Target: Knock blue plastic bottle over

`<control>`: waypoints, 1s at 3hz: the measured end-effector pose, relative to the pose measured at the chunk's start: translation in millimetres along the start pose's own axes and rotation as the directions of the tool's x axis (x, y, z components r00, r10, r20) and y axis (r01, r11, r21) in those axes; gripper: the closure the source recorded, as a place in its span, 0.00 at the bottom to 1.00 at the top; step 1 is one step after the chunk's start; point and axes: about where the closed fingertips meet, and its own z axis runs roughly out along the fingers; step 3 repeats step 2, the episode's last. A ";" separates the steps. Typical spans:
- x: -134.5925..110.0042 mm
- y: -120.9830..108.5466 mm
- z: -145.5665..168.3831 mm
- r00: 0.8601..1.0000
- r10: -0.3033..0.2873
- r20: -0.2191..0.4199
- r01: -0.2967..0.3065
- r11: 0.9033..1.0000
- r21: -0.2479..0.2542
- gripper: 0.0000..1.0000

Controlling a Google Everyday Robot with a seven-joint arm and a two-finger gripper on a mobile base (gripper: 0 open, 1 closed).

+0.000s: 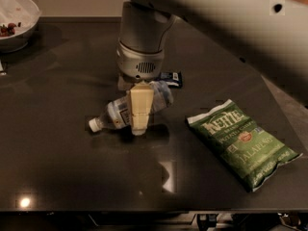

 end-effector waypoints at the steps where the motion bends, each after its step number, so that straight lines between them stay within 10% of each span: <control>1: -1.6 8.0 12.9 1.000 -0.003 0.001 0.003 1.000 -0.028 0.00; 3: -1.6 8.0 12.9 1.000 -0.003 0.001 0.003 1.000 -0.028 0.00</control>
Offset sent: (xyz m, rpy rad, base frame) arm -0.0178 -0.0048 -0.0201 -0.0294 0.0650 0.0129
